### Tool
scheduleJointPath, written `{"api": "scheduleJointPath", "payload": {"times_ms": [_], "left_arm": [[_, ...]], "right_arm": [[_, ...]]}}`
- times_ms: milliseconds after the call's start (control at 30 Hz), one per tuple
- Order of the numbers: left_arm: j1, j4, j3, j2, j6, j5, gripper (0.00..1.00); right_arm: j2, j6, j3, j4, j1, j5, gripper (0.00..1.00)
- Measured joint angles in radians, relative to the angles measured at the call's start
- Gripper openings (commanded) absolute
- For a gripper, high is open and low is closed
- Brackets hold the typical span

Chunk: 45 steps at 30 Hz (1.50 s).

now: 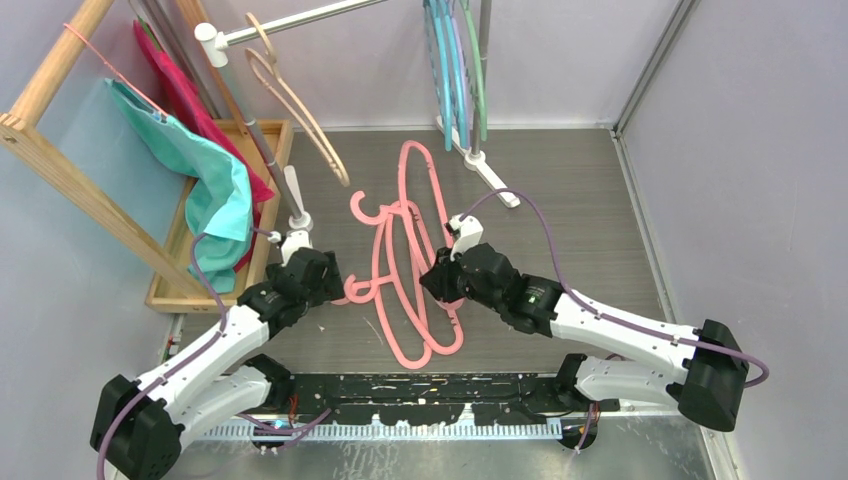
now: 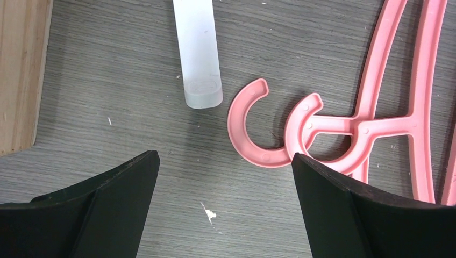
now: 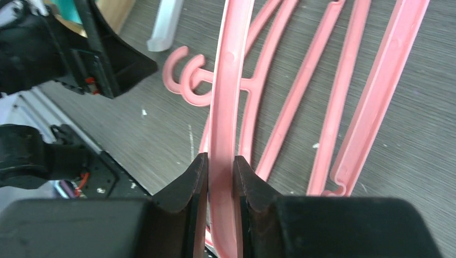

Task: Organize the hangers

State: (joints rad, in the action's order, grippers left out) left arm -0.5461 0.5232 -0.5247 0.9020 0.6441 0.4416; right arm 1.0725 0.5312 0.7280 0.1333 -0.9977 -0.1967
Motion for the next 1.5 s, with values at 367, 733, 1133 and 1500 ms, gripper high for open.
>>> {"api": "scheduleJointPath", "payload": {"times_ms": [367, 733, 1133, 1500], "left_arm": [[0.000, 0.048, 0.000, -0.074, 0.003, 0.001, 0.98], [0.000, 0.075, 0.000, -0.106, 0.010, 0.007, 0.98], [0.000, 0.096, -0.020, -0.112, 0.016, 0.007, 0.98], [0.000, 0.109, -0.030, -0.126, 0.012, 0.009, 0.98]], "right_arm": [[0.000, 0.127, 0.054, -0.153, 0.050, 0.079, 0.01], [0.047, 0.316, 0.096, -0.314, 0.109, 0.254, 0.01], [0.164, 0.418, 0.246, -0.477, 0.090, 0.262, 0.01], [0.354, 0.386, 0.563, -0.485, 0.089, 0.250, 0.01]]}}
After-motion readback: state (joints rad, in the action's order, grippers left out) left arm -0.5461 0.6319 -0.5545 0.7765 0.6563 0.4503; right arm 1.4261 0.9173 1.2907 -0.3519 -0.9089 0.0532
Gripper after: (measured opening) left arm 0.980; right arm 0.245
